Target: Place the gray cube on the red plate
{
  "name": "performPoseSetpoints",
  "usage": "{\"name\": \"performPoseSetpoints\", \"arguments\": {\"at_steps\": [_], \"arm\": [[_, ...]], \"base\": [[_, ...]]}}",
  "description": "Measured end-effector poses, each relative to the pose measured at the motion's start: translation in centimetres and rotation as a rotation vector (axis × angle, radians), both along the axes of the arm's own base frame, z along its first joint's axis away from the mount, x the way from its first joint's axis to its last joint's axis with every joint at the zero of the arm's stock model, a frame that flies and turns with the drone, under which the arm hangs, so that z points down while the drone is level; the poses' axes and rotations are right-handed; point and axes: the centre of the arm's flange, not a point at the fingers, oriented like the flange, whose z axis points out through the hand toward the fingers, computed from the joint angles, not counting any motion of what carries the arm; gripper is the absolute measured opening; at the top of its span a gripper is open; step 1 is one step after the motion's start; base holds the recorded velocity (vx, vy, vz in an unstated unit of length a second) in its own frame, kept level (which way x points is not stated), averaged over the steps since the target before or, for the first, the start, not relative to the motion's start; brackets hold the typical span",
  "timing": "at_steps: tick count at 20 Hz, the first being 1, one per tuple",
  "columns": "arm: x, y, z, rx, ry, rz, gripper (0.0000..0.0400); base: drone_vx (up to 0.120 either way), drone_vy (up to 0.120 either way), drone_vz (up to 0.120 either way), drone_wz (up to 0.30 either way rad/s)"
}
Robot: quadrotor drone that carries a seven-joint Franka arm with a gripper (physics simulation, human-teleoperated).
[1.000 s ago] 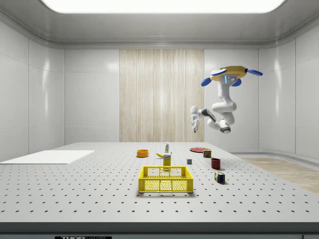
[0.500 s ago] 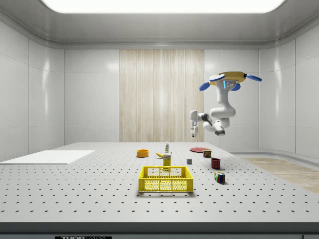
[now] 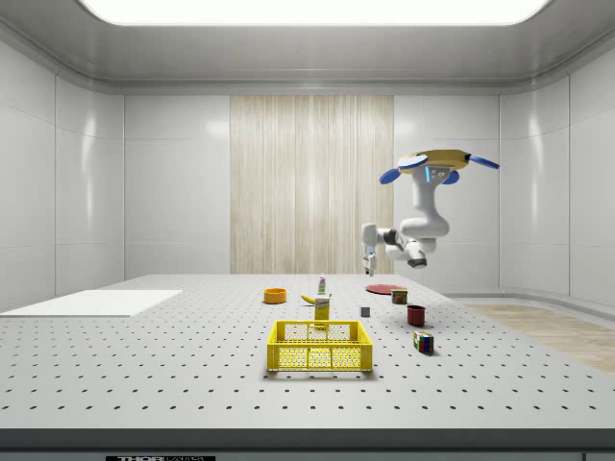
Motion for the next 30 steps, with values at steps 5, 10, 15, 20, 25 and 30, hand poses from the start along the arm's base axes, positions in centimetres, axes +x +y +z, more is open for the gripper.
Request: {"name": "performPoseSetpoints", "arguments": {"at_steps": [5,10,15,20,25,30], "arm": [[0.0,-0.04,0.0,-0.004,0.0,0.0,0.04],[0.0,-0.05,0.0,-0.005,0.0,0.0,0.04],[0.0,-0.05,-0.01,-0.006,0.0,0.0,0.04],[0.0,-0.05,-0.01,-0.006,0.0,0.0,0.04],[0.0,-0.05,-0.01,-0.006,0.0,0.0,0.04],[0.16,-0.05,0.91,-0.006,0.0,0.0,0.04]], "base": [[0.024,0.0,-0.12,0.0],[0.016,0.0,-0.12,0.0],[0.032,0.0,-0.12,0.0],[0.0,0.0,-0.12,0.0],[0.0,0.0,-0.12,0.0],[0.0,0.0,-0.016,0.0]]}}
